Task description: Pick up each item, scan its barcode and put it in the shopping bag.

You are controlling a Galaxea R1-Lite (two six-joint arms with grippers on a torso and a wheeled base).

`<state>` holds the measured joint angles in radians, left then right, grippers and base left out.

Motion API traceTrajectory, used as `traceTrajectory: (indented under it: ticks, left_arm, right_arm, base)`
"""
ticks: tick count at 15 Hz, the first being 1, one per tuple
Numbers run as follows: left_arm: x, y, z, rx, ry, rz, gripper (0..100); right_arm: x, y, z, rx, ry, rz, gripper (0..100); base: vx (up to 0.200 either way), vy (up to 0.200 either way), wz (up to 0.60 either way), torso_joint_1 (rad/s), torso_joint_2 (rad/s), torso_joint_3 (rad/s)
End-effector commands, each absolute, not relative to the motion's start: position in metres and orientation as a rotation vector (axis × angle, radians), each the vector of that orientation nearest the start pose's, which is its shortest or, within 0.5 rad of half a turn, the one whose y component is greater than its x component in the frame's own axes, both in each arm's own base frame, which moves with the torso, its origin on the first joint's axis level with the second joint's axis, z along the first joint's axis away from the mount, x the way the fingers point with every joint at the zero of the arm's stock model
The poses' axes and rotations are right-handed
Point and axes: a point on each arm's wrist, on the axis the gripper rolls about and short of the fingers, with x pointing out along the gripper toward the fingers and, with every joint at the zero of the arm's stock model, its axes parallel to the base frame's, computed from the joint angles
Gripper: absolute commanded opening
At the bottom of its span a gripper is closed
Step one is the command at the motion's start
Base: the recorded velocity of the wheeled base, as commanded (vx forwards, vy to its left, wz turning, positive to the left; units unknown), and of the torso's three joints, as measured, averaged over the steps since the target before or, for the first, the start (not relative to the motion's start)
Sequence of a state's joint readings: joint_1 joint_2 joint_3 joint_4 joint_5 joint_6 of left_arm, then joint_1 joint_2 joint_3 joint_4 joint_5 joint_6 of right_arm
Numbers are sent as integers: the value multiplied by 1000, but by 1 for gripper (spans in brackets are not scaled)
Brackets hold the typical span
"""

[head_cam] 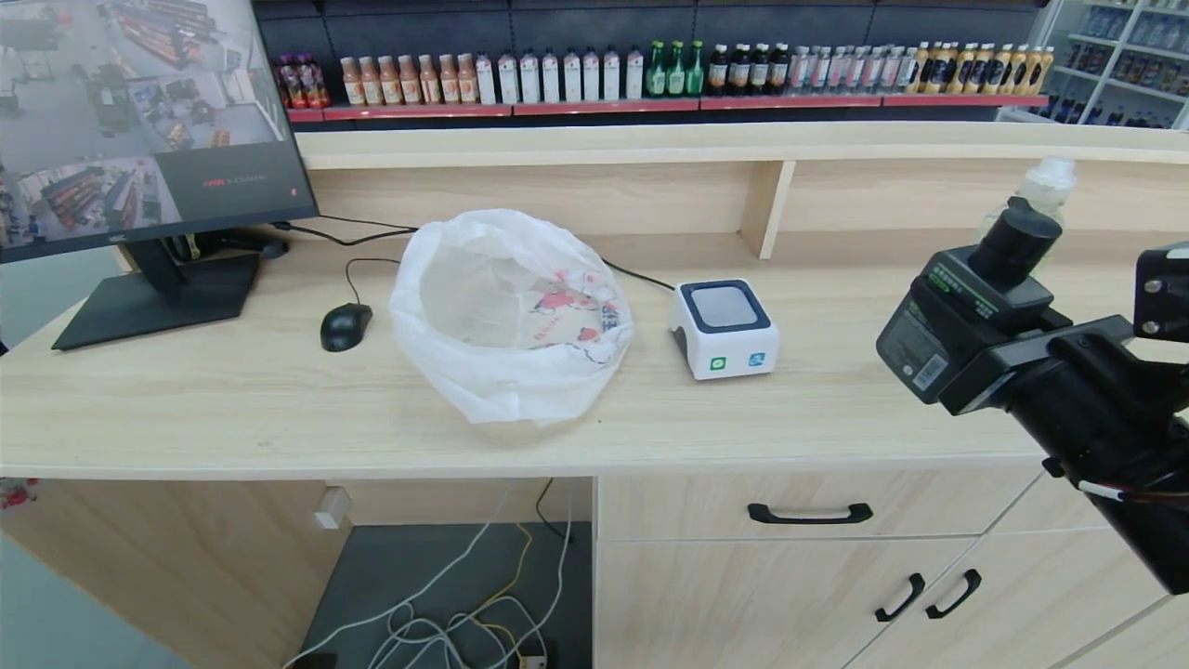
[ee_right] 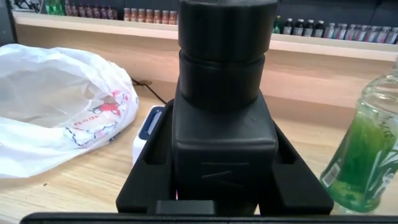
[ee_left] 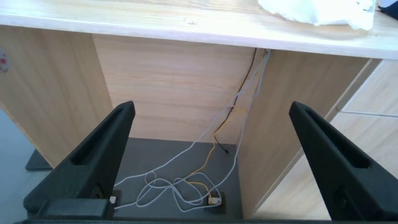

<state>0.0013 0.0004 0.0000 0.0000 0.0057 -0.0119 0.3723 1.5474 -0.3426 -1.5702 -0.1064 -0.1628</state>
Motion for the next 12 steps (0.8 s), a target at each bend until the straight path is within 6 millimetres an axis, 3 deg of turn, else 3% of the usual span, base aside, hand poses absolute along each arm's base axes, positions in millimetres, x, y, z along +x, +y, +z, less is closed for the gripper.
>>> traceTrajectory:
  ticks: [1,3,6,12]
  left_arm:
    - [-23,0,75,-12,0,8,100]
    - [-23,0,75,-12,0,8,100]
    - [-23,0,75,-12,0,8,100]
    - [-23,0,75,-12,0,8,100]
  right_arm:
    - [209,75,200,-73,-375,218,0]
    - [215,66,203,-78,-385,176,0]
    - [223,71,202,-97,-392,249,0]
    - [291,96,204,-268,-486,360,0]
  base:
    - [0,0,0,0,0,0]
    - [0,0,0,0,0,0]
    - [0,0,0,0,0,0]
    - [0,0,0,0,0,0]
